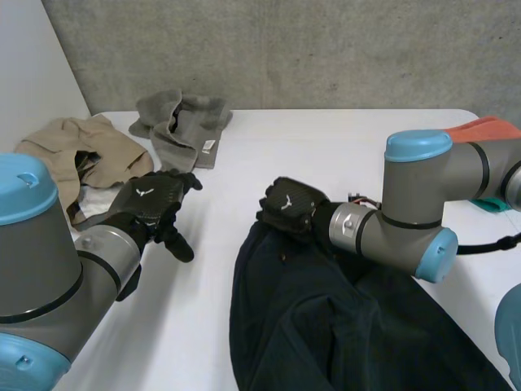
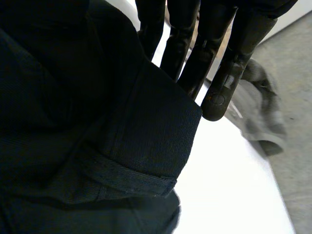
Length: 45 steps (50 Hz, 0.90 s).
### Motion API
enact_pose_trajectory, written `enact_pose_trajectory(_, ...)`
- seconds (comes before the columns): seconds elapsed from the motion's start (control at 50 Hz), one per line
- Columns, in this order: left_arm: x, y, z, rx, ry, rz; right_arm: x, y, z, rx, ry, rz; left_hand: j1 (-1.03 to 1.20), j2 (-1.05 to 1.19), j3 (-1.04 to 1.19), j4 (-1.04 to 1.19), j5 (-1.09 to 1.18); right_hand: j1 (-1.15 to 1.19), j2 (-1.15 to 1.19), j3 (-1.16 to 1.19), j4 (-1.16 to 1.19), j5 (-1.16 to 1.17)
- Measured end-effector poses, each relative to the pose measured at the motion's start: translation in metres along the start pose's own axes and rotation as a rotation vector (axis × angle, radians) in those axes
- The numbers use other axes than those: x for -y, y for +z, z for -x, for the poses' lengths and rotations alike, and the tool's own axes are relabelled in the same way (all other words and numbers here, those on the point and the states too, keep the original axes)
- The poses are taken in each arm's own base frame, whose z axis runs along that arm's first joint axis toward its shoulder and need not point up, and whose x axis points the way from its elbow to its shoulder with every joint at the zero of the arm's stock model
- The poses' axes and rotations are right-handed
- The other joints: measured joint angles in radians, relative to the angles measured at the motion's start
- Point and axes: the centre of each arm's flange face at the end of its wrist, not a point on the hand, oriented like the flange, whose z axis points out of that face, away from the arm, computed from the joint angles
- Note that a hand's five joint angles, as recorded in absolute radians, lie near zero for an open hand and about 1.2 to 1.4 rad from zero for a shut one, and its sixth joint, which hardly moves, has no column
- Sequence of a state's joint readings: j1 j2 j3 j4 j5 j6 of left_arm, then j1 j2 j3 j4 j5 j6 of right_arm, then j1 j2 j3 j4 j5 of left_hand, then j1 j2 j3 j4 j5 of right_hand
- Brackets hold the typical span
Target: Fold the laundry.
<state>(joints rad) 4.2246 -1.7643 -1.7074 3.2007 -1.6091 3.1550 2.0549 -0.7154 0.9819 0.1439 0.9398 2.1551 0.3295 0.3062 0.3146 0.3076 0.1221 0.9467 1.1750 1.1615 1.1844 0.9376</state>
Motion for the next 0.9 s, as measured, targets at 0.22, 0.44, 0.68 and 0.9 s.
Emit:
enact_pose_trajectory(0.22, 0.015, 0.006, 0.004, 0.016, -0.004, -0.069, 0.007, 0.012, -0.08, -0.462, 0.049, -0.016, 0.0, 0.0, 0.0, 0.0, 0.0, 0.046, 0.0, 0.0, 0.0, 0.015)
enact_pose_trajectory(0.44, 0.033, 0.009, 0.006, 0.024, -0.007, -0.128, -0.003, -0.016, -0.109, -0.765, 0.086, 0.178, 0.0, 0.0, 0.0, -0.006, 0.0, 0.046, 0.0, 0.014, 0.005, 0.036)
enact_pose_trajectory(0.68, 0.018, 0.037, 0.002, 0.015, -0.002, -0.074, -0.029, -0.082, -0.08, -0.676, 0.162, 0.411, -0.052, -0.038, -0.048, -0.039, -0.038, 0.046, 0.0, 0.021, 0.005, 0.042)
enact_pose_trajectory(0.9, -0.022, 0.076, -0.015, -0.019, 0.002, 0.031, -0.022, -0.121, -0.067, -0.658, 0.292, 0.353, -0.052, -0.038, -0.048, -0.039, -0.038, 0.046, 0.0, 0.022, 0.005, 0.042)
